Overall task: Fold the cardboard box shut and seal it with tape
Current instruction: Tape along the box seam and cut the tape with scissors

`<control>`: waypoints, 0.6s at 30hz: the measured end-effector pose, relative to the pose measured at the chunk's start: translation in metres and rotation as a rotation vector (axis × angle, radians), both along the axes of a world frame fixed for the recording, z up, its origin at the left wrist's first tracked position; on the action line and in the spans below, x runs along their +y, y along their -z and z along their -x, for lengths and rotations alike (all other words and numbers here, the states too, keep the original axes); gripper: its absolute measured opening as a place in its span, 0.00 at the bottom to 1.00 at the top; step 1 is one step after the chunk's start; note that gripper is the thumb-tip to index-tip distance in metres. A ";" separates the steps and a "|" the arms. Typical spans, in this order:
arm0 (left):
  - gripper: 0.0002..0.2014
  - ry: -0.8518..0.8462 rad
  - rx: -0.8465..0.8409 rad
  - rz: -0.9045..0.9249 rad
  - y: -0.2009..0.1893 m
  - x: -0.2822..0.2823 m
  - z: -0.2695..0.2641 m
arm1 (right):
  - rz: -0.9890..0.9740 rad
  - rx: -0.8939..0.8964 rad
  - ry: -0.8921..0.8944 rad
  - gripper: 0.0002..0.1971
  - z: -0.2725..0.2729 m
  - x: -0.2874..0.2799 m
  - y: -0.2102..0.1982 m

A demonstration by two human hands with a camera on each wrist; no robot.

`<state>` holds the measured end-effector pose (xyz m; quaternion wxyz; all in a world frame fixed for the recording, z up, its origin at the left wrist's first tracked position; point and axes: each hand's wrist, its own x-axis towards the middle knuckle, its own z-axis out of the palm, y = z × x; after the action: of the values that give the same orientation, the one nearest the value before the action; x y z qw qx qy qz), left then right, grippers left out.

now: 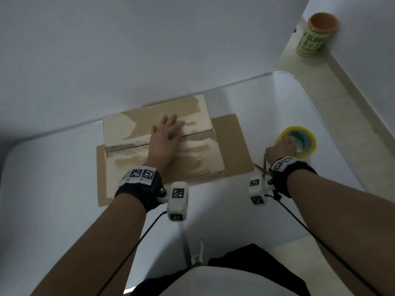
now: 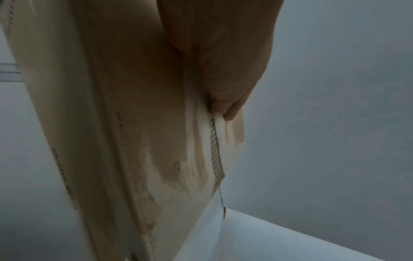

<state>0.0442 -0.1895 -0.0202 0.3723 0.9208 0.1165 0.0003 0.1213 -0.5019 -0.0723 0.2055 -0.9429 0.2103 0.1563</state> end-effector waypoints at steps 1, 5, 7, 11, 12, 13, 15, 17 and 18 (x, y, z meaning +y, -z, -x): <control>0.20 -0.004 -0.002 -0.003 0.001 -0.001 0.000 | -0.016 0.085 -0.004 0.30 -0.001 -0.006 0.003; 0.19 -0.011 0.009 -0.033 0.002 -0.001 -0.001 | 0.139 0.141 -0.087 0.25 -0.006 -0.025 0.016; 0.19 -0.011 0.011 -0.045 0.002 0.000 -0.001 | 0.147 0.110 -0.113 0.22 -0.010 -0.032 0.019; 0.19 -0.015 0.013 -0.050 0.002 -0.001 -0.001 | 0.120 0.114 -0.088 0.18 -0.016 -0.044 0.018; 0.19 -0.018 0.013 -0.048 0.002 -0.001 -0.001 | 0.117 0.109 -0.080 0.18 -0.015 -0.044 0.015; 0.20 -0.020 0.013 -0.045 0.002 -0.001 -0.001 | 0.136 0.092 -0.087 0.18 -0.014 -0.041 0.014; 0.20 -0.021 0.010 -0.042 0.001 -0.001 -0.001 | 0.151 -0.006 -0.113 0.19 -0.015 -0.030 0.012; 0.20 -0.012 0.013 -0.046 0.000 0.000 -0.001 | 0.043 -0.122 -0.070 0.19 -0.020 -0.015 0.005; 0.19 -0.008 0.013 -0.046 -0.001 0.000 0.000 | -0.050 -0.172 -0.027 0.18 -0.024 -0.007 0.000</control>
<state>0.0445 -0.1896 -0.0196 0.3504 0.9286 0.1223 -0.0014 0.1454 -0.5086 -0.0722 0.2441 -0.9502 0.1750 0.0827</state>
